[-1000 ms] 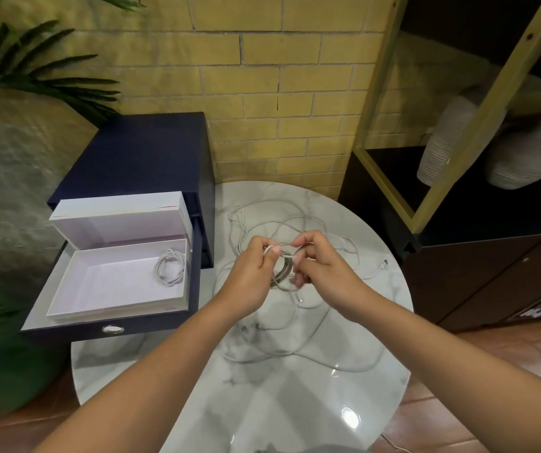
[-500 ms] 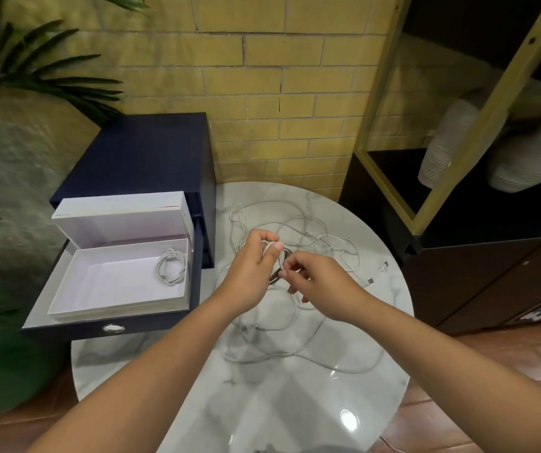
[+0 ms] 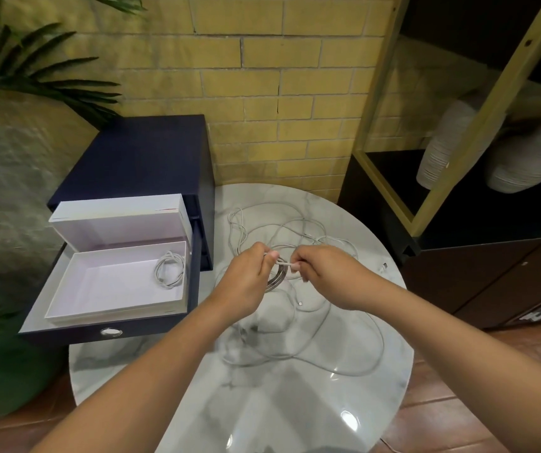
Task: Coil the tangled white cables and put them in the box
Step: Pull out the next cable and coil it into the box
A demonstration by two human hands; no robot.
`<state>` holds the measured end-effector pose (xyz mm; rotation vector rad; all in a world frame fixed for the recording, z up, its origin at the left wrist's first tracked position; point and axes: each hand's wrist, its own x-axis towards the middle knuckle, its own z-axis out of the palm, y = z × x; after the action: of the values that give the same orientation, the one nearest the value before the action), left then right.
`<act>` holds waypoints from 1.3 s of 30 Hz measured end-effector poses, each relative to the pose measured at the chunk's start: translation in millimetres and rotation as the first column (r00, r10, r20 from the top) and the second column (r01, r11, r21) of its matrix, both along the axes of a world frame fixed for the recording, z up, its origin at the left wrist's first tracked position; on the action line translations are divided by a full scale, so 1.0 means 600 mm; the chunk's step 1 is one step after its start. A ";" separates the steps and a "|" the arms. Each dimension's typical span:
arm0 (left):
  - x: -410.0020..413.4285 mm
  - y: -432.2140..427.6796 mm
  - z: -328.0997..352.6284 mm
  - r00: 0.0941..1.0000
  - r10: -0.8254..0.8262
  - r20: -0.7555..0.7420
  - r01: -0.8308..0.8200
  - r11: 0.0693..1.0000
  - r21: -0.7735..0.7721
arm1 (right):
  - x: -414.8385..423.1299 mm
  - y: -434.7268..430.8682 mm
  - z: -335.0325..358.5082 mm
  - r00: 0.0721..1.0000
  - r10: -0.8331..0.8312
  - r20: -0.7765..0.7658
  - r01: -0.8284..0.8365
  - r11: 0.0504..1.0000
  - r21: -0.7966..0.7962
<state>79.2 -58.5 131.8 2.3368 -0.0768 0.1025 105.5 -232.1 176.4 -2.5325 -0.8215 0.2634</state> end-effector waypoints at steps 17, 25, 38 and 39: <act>0.005 -0.021 0.019 0.985 0.085 -0.147 -0.145 0.876 -0.461 | -0.022 0.027 -0.045 0.984 0.037 0.173 -0.058 0.991 0.118; 0.004 -0.019 0.016 0.981 0.012 -0.191 -0.114 0.842 -0.528 | -0.018 0.028 -0.043 0.969 0.091 0.229 -0.094 0.996 0.003; -0.002 -0.001 0.008 0.994 0.036 -0.107 -0.062 0.966 -0.252 | 0.027 -0.010 -0.006 0.984 0.017 0.176 -0.024 0.999 0.036; -0.002 0.000 0.010 0.993 0.032 -0.112 -0.060 0.967 -0.248 | 0.031 -0.014 -0.004 0.969 0.003 0.247 -0.008 1.000 0.017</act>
<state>77.8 -58.7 137.8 2.0870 0.0423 0.0081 124.3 -240.6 173.9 -2.5796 -0.9189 -0.0607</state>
